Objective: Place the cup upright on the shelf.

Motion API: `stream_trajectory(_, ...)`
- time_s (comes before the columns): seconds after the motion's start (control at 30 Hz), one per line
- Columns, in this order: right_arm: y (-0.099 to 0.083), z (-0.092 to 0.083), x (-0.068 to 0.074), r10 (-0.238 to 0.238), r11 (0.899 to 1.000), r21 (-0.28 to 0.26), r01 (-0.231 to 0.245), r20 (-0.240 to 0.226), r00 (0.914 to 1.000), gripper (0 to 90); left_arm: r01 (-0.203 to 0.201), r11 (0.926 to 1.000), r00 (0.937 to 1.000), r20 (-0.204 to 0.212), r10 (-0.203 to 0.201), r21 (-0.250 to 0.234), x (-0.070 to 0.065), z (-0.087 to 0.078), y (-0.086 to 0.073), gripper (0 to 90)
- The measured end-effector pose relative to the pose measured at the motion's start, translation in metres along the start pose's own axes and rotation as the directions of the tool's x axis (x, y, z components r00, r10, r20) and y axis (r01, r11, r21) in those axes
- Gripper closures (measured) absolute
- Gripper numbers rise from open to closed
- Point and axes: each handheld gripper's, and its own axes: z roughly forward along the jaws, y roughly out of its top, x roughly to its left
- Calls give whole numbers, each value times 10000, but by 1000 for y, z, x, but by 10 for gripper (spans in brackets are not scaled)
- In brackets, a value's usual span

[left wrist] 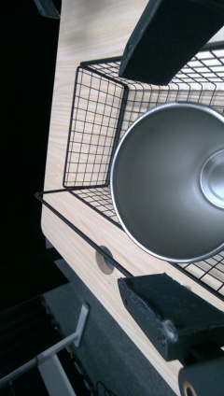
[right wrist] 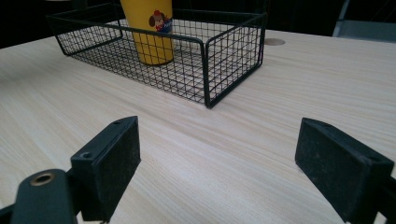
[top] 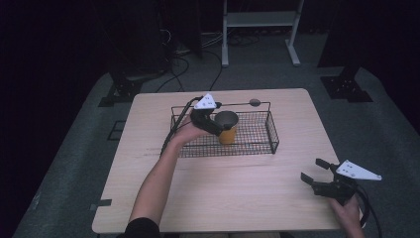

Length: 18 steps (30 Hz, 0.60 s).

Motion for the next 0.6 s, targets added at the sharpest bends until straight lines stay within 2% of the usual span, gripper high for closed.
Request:
stream_trajectory(0.33,0,0,0,34,10000,-2,-34,18,10000,131,21,9994,10000,18,-20,-354,-7,-10,4,15)
stream_trajectory(0.6,0,0,0,55,10000,-15,-55,11,10000,132,37,9985,10000,8,-36,-553,-14,-17,1,15)
